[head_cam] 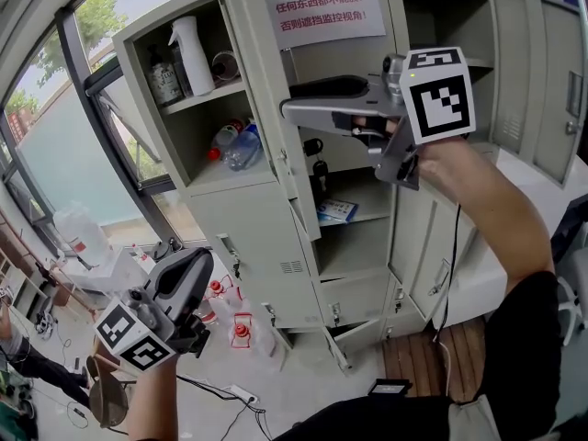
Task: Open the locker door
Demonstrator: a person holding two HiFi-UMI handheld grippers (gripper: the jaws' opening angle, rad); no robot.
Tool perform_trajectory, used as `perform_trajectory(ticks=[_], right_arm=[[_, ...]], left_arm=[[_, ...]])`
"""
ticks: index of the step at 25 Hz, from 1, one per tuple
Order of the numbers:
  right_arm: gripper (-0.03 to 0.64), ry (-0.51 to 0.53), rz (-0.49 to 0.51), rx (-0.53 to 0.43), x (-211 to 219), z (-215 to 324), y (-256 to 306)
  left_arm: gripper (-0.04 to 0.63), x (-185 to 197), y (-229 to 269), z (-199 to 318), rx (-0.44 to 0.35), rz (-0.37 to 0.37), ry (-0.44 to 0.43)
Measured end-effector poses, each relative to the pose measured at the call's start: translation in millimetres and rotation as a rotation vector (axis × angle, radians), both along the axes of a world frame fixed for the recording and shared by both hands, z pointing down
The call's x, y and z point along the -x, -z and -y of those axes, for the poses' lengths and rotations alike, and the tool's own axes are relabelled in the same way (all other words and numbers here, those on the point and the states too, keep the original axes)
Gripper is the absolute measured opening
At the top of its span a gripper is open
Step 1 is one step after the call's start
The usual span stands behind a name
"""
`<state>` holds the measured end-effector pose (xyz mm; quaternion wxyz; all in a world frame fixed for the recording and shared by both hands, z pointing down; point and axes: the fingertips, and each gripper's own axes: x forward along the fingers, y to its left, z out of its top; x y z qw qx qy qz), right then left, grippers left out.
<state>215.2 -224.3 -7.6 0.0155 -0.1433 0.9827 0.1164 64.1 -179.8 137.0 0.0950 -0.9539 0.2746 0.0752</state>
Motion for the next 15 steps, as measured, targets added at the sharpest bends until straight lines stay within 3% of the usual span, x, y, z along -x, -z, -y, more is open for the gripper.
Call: perform_trajectory(ticks=[9,15], right_arm=[[0.143,-0.014,0.004,-0.005,1,-2,2],[0.123,0.045,0.081,-0.025,0,-22,17]], left_arm=[[0.018,4,1,-6,-0.006,-0.010,-0.003],[0.018,16,2,-9,-0.016,-0.021,0.001]])
